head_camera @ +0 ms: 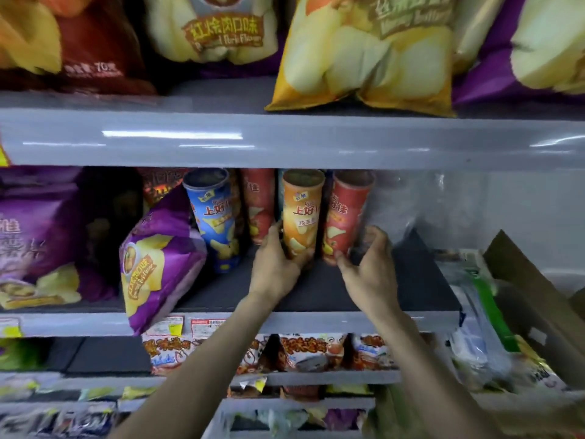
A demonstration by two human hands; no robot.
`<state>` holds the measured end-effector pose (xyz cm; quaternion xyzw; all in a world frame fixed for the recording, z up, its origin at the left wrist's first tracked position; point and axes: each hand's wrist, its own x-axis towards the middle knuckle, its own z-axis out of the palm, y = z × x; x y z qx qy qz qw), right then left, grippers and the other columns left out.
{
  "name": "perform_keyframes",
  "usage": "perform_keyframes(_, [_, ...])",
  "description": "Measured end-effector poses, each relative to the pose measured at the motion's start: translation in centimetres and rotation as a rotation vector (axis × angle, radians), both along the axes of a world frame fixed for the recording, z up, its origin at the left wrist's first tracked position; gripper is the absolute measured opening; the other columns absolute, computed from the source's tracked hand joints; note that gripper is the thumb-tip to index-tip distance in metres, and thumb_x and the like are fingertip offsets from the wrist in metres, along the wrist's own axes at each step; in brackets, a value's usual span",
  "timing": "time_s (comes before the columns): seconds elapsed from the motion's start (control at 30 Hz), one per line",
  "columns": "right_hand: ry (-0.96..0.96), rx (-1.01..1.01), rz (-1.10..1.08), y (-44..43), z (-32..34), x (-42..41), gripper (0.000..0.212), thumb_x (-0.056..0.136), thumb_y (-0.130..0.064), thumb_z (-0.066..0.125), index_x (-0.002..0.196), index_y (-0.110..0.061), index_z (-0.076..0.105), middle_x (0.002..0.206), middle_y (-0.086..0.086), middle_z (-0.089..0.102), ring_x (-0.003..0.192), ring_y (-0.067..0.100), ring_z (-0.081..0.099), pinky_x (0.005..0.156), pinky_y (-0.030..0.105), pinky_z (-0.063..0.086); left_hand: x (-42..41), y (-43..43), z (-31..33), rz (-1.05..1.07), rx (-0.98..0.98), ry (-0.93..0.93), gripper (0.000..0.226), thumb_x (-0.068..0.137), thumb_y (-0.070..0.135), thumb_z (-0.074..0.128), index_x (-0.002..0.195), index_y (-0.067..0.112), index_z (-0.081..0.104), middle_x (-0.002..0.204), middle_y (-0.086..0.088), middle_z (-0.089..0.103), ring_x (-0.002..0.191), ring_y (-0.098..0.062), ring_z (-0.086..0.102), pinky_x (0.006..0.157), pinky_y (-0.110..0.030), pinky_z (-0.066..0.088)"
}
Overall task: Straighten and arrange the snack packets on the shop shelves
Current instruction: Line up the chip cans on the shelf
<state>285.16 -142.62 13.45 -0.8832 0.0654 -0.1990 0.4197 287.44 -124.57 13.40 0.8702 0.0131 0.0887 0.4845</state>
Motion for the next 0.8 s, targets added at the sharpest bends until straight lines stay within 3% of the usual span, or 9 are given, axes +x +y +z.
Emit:
perform_keyframes(0.1, [0.041,0.132,0.084,-0.2,-1.7,1.5,0.073,0.084,-0.026,0.085,0.142,-0.02,0.04,0.133,0.003,0.06,0.116,0.021,0.065,0.096,0.039,0.055,-0.3,0.1,-0.2,0.019,-0.025,0.004,0.076,0.084,0.046,0.086,0.145,0.023,0.047,0.138,-0.003,0.067,0.124,-0.024,0.064,0.105,-0.044,0.054])
perform_keyframes(0.27, [0.082,0.209,0.077,0.5,-4.2,2.2,0.075,0.078,-0.048,0.081,0.14,-0.032,0.041,0.133,-0.003,0.065,0.116,0.02,0.068,0.097,0.049,0.057,-2.5,2.2,-1.1,0.057,-0.02,-0.016,0.068,0.084,0.049,0.085,0.139,0.026,0.051,0.131,0.004,0.069,0.117,-0.015,0.068,0.101,-0.045,0.058])
perform_keyframes(0.53, [0.077,0.217,0.086,2.6,-3.2,2.6,0.073,0.082,-0.037,0.086,0.141,-0.02,0.046,0.129,0.001,0.066,0.112,0.023,0.067,0.09,0.038,0.055,-6.6,5.6,-1.0,0.1,-0.087,-0.133,0.06,0.086,0.041,0.086,0.137,0.027,0.056,0.125,0.013,0.072,0.114,-0.007,0.069,0.097,-0.045,0.06])
perform_keyframes(0.67, [0.098,0.212,0.152,4.3,-2.9,2.3,0.069,0.08,-0.036,0.088,0.136,-0.023,0.049,0.12,-0.005,0.072,0.104,0.016,0.07,0.085,0.031,0.054,-9.0,7.3,-0.4,0.079,-0.137,-0.194,0.049,0.089,0.025,0.086,0.129,0.03,0.06,0.117,0.025,0.071,0.11,0.002,0.068,0.094,-0.031,0.06])
perform_keyframes(0.8, [0.121,0.207,0.219,6.6,-2.4,2.1,0.069,0.078,-0.034,0.091,0.134,-0.023,0.052,0.116,-0.007,0.073,0.101,0.01,0.07,0.083,0.026,0.055,-11.2,9.2,-0.6,0.052,-0.153,-0.22,0.05,0.089,0.03,0.084,0.132,0.03,0.058,0.121,0.023,0.071,0.111,0.002,0.068,0.094,-0.026,0.058])
